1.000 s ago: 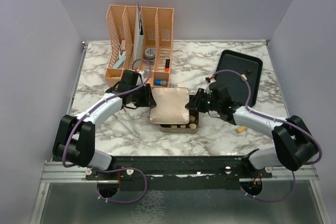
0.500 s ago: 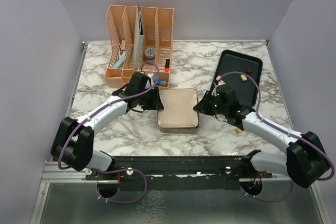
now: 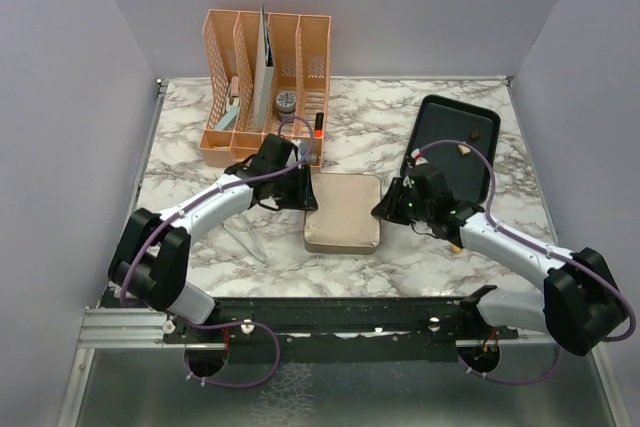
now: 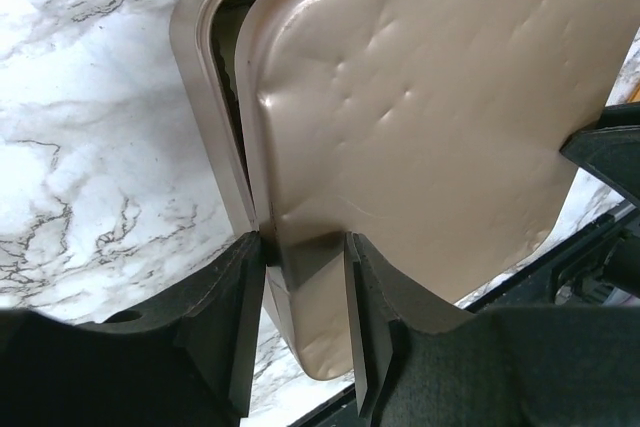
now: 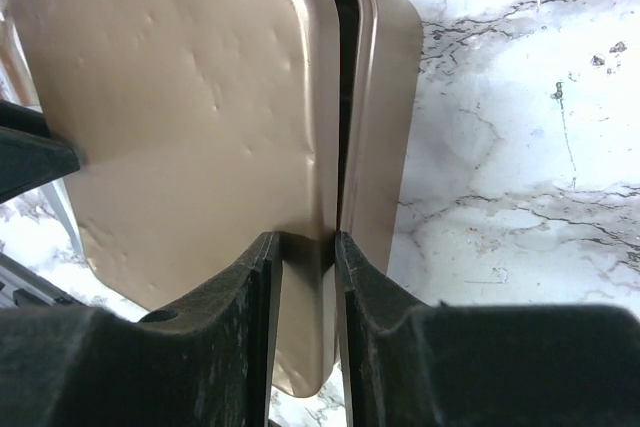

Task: Pack the chocolate
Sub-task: Close the box lid on the packing box.

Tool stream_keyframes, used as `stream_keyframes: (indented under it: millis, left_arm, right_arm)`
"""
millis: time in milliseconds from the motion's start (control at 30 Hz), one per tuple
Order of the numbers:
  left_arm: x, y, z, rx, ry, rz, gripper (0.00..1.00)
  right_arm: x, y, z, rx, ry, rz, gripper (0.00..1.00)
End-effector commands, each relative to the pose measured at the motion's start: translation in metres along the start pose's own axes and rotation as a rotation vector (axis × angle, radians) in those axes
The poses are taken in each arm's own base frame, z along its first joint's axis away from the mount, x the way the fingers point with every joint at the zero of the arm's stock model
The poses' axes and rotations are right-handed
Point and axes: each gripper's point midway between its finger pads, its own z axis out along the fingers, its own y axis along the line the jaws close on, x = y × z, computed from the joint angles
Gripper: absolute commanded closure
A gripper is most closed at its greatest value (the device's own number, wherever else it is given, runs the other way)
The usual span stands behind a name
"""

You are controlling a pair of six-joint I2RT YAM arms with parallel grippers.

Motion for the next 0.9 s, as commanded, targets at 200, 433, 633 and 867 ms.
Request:
stream_keyframes:
  millis: [200,433,633,867]
  left_arm:
    - [-0.024,-0.020,0.008,0.030,-0.035,0.072,0.61]
    - [-0.022,-0.028,-0.003,0.054,-0.031,0.060,0.62]
    - [-0.026,-0.036,-0.009,0.072,-0.034,0.053,0.62]
    - [-0.028,-0.031,-0.004,0.048,-0.027,0.059,0.62]
  right_arm:
    - [-0.020,0.014,0.010,-0.004,-0.041,-0.051,0.68]
    - [-0.022,0.027,0.003,-0.053,-0.034,-0.050,0.70]
    - [-0.027,0.038,0.000,-0.089,-0.036,-0.042,0.71]
    - [-0.030,0.039,0.003,-0.082,-0.034,-0.045,0.71]
